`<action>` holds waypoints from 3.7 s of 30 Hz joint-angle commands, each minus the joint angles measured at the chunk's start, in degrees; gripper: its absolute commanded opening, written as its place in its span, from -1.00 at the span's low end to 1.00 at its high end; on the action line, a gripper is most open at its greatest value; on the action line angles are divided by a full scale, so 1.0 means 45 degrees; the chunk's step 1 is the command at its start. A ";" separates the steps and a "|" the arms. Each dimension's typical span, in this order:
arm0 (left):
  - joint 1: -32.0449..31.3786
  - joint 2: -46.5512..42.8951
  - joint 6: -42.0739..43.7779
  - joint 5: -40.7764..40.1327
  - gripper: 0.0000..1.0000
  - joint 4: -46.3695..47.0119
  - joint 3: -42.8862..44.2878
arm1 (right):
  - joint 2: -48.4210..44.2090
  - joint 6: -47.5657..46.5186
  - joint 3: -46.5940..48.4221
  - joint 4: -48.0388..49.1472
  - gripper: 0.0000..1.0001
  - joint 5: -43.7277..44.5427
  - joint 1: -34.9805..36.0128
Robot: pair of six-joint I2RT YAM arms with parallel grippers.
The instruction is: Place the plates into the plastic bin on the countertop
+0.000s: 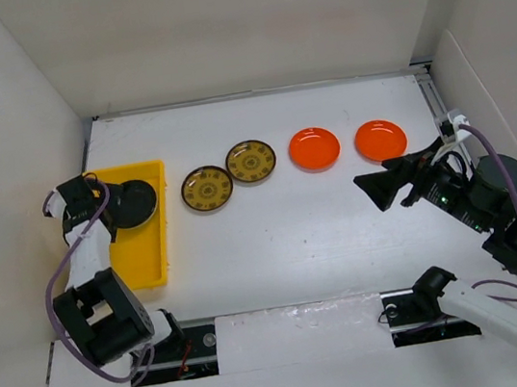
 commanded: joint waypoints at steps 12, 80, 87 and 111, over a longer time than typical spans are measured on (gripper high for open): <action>-0.5436 -0.6107 -0.0398 0.0691 0.99 -0.0921 -0.0601 | 0.0150 0.0068 -0.0224 0.0942 1.00 0.0211 0.0081; -1.0835 0.3503 -1.0782 -0.7808 -1.00 -0.3320 0.3005 | -0.0944 -0.0264 0.0987 -0.0855 1.00 0.0014 0.0081; -1.0252 0.1495 -0.9061 -0.9220 -1.00 -0.4753 0.5353 | -0.1177 -0.0380 0.0987 -0.1148 1.00 0.0328 0.0081; -0.2046 -0.0503 -0.4387 -0.3572 -0.99 -0.1992 0.0763 | -0.1178 -0.0498 0.1104 -0.1031 1.00 -0.0043 0.0081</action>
